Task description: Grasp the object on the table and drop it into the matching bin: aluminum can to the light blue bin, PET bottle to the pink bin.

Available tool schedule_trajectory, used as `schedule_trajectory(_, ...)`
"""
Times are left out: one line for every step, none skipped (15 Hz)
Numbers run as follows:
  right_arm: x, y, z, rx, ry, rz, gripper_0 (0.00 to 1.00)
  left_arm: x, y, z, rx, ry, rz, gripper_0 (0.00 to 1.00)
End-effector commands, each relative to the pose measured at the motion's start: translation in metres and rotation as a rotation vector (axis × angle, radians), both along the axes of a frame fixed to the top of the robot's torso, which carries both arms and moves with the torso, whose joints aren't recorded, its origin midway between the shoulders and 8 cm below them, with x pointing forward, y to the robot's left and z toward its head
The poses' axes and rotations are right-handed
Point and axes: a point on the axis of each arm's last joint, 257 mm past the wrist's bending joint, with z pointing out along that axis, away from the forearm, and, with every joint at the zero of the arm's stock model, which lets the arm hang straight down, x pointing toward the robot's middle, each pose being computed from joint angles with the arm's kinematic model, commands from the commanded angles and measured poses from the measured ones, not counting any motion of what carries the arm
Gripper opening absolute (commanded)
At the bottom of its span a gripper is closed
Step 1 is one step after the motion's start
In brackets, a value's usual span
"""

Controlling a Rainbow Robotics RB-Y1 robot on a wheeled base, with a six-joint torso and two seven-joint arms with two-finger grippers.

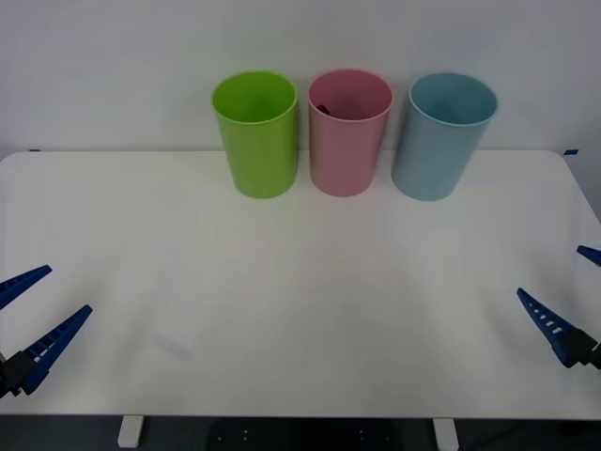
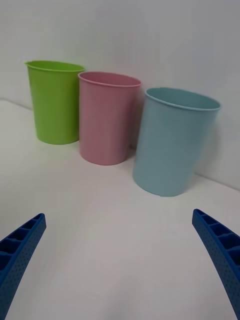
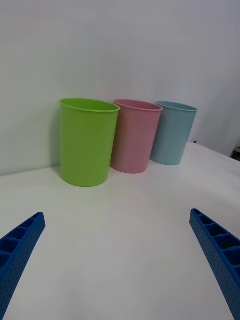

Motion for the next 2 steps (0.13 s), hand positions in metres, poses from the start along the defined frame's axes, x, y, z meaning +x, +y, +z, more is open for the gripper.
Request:
schedule_trajectory(-0.0003, 0.0017, -0.0011, 0.0, 0.002, 0.003, 1.0, 0.0, 0.0, 0.0, 0.0, 0.0, 0.0, 1.0)
schedule_trajectory(-0.0003, 0.0017, -0.0011, 0.0, 0.002, 0.003, 1.0, 0.0, 0.0, 0.0, 0.0, 0.0, 0.0, 1.0)
